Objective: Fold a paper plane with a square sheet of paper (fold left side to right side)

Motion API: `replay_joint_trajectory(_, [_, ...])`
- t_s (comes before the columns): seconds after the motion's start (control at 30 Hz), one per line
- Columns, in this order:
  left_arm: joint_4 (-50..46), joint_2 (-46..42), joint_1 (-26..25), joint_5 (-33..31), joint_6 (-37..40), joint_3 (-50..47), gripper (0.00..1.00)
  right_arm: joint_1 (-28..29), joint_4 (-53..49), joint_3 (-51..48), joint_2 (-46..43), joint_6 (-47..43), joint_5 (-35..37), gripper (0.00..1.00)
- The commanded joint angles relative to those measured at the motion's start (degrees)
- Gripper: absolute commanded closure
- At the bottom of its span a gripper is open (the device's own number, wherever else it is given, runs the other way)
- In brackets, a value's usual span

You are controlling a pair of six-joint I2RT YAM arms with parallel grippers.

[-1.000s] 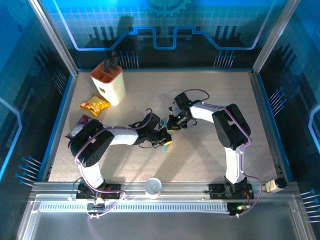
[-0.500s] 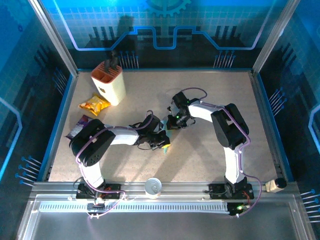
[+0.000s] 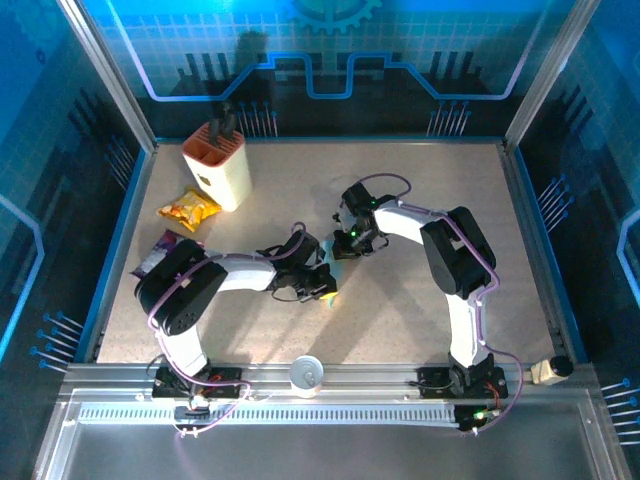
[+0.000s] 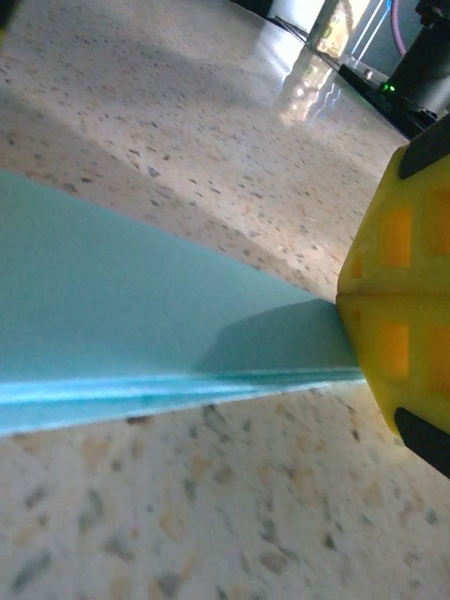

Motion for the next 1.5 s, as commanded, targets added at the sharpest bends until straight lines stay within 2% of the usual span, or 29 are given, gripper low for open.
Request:
replay_joint_trajectory(0.0, [-4.8, -2.1, -0.2, 1.8, 2.1, -1.9, 1.0, -0.2, -5.8, -3.2, 6.9, -1.2, 13.3, 1.0])
replay_joint_trajectory(0.47, [-5.9, -4.6, -1.1, 1.8, 2.6, -5.0, 1.0, -0.2, -6.7, -2.5, 7.0, -1.1, 13.5, 1.0])
replay_joint_trajectory(0.63, [-3.2, -6.9, -1.2, 1.7, 0.8, -6.8, 1.0, 0.1, -6.8, -2.5, 7.1, -1.1, 13.3, 1.0])
replay_joint_trajectory(0.9, [-6.3, -11.0, -1.1, -0.2, 1.9, -3.0, 1.0, 0.3, -6.6, -2.5, 7.1, -0.8, 13.3, 1.0])
replay_joint_trajectory(1.23, [-2.8, -4.1, -2.9, 2.9, 1.6, 1.8, 1.0, 0.3, -6.8, -2.2, 7.5, -0.8, 13.2, 1.0])
replay_joint_trajectory(1.47, [-2.2, -0.8, -3.5, 2.7, 1.5, 2.8, 1.0, 0.4, -7.0, -2.3, 7.7, -0.9, 13.4, 1.0])
